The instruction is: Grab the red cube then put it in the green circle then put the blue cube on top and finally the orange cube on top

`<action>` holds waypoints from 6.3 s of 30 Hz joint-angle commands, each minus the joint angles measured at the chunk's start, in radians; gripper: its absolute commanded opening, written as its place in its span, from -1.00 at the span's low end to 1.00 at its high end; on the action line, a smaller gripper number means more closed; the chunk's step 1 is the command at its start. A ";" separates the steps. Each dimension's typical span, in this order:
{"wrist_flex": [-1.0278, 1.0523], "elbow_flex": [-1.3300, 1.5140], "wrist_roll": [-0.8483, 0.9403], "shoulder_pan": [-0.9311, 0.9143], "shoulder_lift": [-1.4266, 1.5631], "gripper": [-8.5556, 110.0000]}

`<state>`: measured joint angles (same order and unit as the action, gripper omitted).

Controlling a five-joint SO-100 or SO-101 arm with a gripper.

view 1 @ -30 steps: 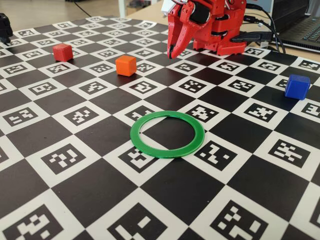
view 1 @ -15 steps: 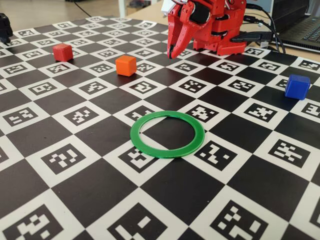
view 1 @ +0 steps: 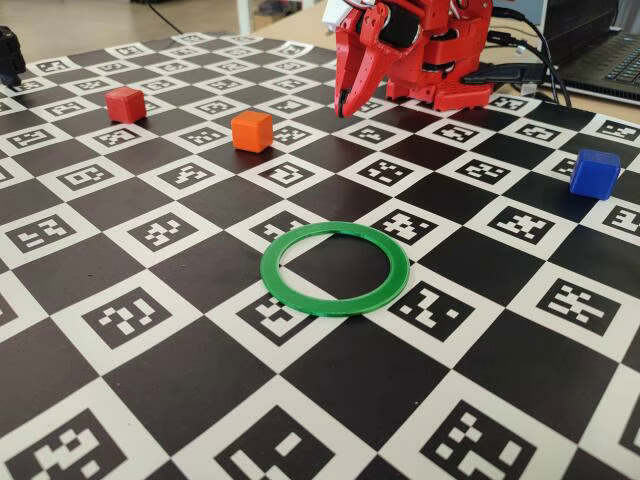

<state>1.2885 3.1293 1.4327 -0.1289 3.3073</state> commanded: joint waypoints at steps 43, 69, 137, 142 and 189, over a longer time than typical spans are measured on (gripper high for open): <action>0.060 0.058 0.066 0.017 0.051 -0.95; 0.123 -0.983 -0.454 -0.098 -0.937 -0.95; 0.433 -2.684 -0.376 -0.569 -2.543 -0.23; 0.376 -2.691 -0.370 -0.575 -2.589 -0.22; 0.192 -2.579 -0.416 -0.538 -2.658 -0.48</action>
<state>1.4972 0.5599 1.0232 -0.6765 0.5998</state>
